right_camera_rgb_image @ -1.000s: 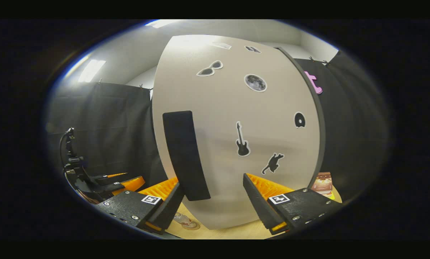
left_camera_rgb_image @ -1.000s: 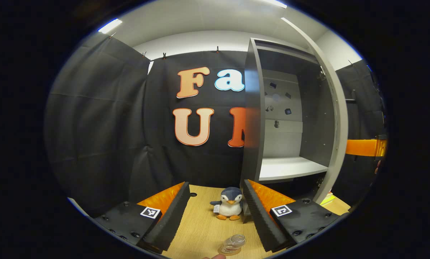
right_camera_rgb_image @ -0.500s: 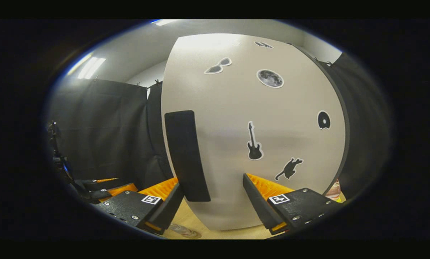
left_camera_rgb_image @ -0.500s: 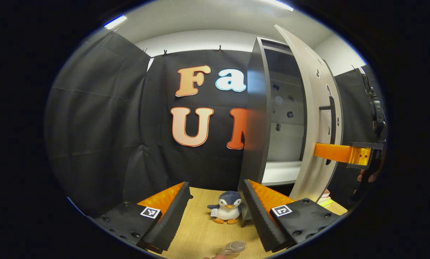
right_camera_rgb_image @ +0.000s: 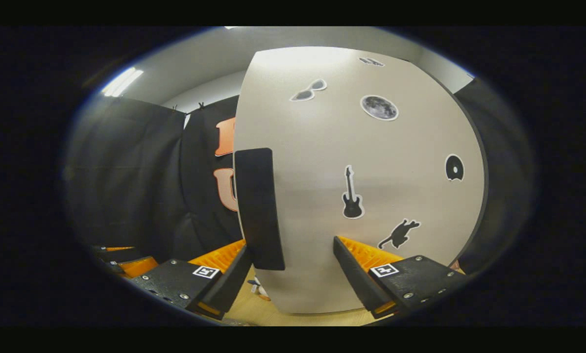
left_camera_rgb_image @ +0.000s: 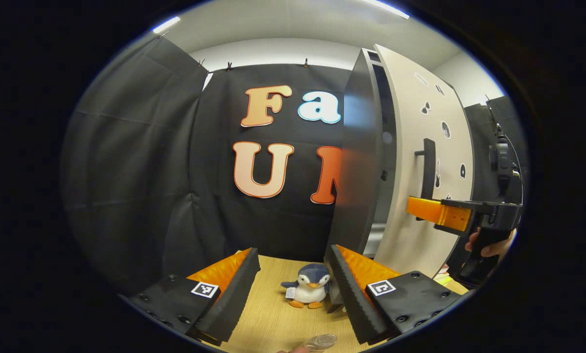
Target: Open the cabinet door with the right hand, grasp the bottle in the cabinet with the left hand and place it on the coaster, then close the cabinet door with the right hand.
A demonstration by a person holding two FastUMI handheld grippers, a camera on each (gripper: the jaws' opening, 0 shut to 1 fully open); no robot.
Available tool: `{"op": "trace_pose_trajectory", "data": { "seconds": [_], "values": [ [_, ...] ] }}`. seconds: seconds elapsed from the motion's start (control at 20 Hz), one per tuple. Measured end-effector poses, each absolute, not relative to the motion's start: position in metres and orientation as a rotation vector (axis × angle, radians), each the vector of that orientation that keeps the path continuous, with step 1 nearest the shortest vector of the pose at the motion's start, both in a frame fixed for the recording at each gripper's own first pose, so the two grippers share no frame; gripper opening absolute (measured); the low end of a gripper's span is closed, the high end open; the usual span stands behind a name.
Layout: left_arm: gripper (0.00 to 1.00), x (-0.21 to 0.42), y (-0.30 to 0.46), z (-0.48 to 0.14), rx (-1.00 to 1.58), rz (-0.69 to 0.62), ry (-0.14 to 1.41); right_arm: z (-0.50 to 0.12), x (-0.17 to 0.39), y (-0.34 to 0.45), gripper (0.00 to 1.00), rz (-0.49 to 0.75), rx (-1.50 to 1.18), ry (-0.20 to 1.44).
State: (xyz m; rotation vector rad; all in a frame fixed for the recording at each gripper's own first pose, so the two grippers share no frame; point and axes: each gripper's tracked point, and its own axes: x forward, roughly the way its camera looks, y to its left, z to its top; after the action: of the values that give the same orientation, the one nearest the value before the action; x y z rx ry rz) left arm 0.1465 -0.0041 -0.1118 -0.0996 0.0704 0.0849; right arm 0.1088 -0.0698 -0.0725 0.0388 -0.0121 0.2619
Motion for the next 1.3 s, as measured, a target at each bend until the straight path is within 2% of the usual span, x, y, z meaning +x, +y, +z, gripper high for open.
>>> {"op": "trace_pose_trajectory", "data": {
  "seconds": [0.15, 0.2, 0.25, 0.3, 0.35, 0.45, 0.65, 0.8, 0.95, 1.3],
  "values": [
    [0.94, 0.150, -0.004, -0.109, -0.089, 0.082, 0.065, -0.072, 0.111, -0.068, 0.96, 0.223, 0.032, -0.022],
    [0.95, 0.150, -0.005, -0.108, -0.092, 0.076, 0.062, -0.072, 0.111, -0.068, 0.93, 0.213, 0.026, -0.025],
    [0.95, 0.149, -0.006, -0.107, -0.095, 0.072, 0.062, -0.072, 0.111, -0.068, 0.96, 0.202, 0.024, -0.026],
    [0.95, 0.150, -0.007, -0.105, -0.096, 0.066, 0.060, -0.073, 0.110, -0.067, 0.93, 0.193, 0.026, -0.028],
    [0.95, 0.151, -0.009, -0.103, -0.098, 0.058, 0.058, -0.074, 0.108, -0.067, 0.96, 0.185, 0.024, -0.032],
    [0.95, 0.149, -0.009, -0.102, -0.097, 0.051, 0.056, -0.074, 0.107, -0.066, 0.96, 0.175, 0.021, -0.037],
    [0.95, 0.146, -0.008, -0.104, -0.111, 0.053, 0.060, -0.075, 0.109, -0.067, 0.99, 0.173, 0.026, -0.038],
    [0.95, 0.140, -0.013, -0.100, -0.114, 0.045, 0.060, -0.067, 0.103, -0.062, 0.97, 0.207, 0.067, -0.037],
    [0.95, 0.131, -0.024, -0.091, -0.107, 0.032, 0.050, -0.054, 0.078, -0.076, 0.96, 0.188, 0.069, -0.058],
    [0.95, 0.099, -0.067, -0.067, -0.094, -0.007, 0.023, -0.044, -0.026, -0.120, 0.96, 0.158, 0.065, -0.028]
  ]
}}
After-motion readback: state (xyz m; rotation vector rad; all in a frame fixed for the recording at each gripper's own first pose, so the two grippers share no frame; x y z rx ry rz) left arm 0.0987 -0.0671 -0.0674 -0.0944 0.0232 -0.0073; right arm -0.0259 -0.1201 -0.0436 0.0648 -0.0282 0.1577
